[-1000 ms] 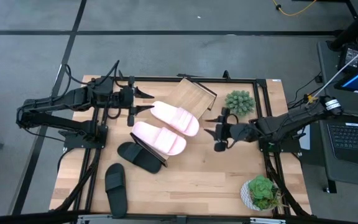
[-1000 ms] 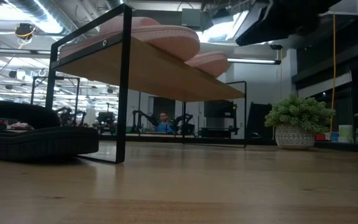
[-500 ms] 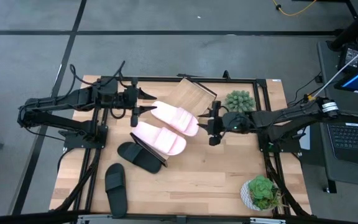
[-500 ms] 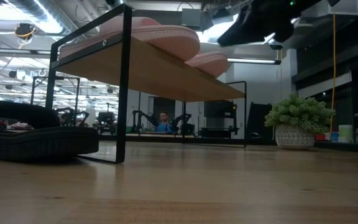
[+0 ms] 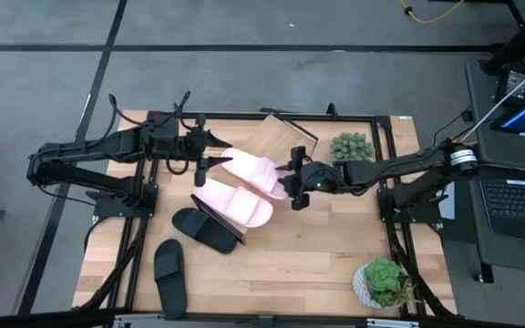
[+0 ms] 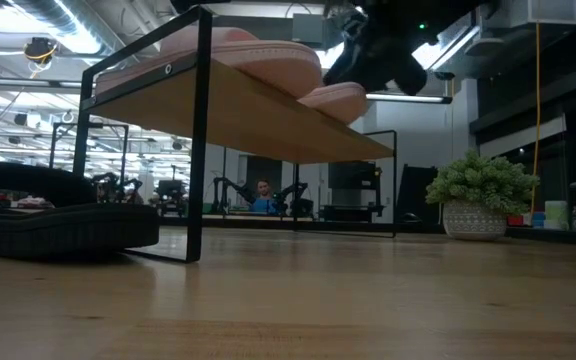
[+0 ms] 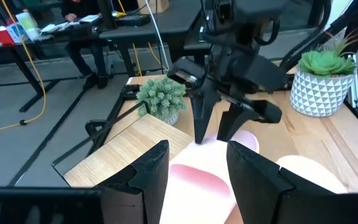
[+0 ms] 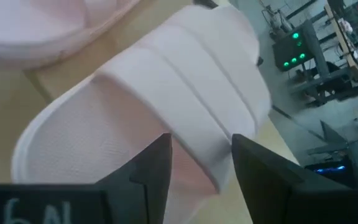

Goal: Pick and place slides into the shelf
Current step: Put the pink slides on the shelf

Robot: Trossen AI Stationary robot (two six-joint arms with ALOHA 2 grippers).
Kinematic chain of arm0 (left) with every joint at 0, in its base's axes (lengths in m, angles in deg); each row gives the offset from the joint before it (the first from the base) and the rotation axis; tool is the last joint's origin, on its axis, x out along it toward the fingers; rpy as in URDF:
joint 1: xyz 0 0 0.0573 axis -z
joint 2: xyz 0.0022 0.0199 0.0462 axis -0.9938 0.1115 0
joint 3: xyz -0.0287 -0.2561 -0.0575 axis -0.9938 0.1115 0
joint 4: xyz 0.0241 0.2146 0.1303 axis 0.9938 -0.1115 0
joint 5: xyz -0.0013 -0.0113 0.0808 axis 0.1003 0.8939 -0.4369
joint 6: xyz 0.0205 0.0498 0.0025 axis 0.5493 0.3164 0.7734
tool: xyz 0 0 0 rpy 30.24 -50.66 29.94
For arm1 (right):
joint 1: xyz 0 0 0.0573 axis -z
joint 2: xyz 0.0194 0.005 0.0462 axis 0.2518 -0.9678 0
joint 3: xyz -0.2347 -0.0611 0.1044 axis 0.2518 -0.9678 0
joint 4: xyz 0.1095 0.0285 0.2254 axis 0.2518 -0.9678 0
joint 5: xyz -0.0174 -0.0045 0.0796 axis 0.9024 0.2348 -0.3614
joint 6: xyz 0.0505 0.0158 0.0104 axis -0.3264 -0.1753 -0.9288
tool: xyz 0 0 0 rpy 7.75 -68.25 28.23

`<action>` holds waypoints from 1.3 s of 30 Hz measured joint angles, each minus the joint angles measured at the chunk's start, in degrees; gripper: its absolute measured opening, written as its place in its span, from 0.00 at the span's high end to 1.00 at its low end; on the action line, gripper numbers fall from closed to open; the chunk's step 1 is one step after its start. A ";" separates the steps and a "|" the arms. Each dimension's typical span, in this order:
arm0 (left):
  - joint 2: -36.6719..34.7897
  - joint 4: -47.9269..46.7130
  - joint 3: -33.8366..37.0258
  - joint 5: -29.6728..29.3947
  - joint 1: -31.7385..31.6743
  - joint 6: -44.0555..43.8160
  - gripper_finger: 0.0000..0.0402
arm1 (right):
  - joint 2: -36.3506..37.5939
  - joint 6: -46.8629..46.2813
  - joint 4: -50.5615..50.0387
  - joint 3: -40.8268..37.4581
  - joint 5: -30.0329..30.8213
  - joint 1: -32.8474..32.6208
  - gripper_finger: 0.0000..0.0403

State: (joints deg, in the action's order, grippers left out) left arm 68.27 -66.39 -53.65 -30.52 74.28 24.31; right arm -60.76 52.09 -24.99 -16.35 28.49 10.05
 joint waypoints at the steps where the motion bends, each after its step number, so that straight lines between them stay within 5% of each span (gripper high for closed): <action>1: 0.00 0.00 0.00 0.00 0.00 0.02 0.62 | -0.71 0.66 -0.05 0.39 0.10 -0.02 0.58; 10: 0.00 -0.12 0.00 0.02 0.00 0.07 0.62 | -2.22 1.86 -0.25 3.69 0.08 -0.02 0.66; 22: 0.00 -0.33 0.00 0.04 -0.01 0.05 0.62 | -2.22 1.89 -0.09 5.16 -0.03 -0.02 0.96; 39: 0.00 -0.29 0.00 0.04 -0.02 0.04 0.62 | -2.20 7.80 0.78 5.05 -0.53 0.84 0.96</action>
State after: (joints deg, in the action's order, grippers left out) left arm 68.27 -66.68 -53.65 -30.48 74.26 24.35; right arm -62.95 59.89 -24.21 -11.30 27.96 10.88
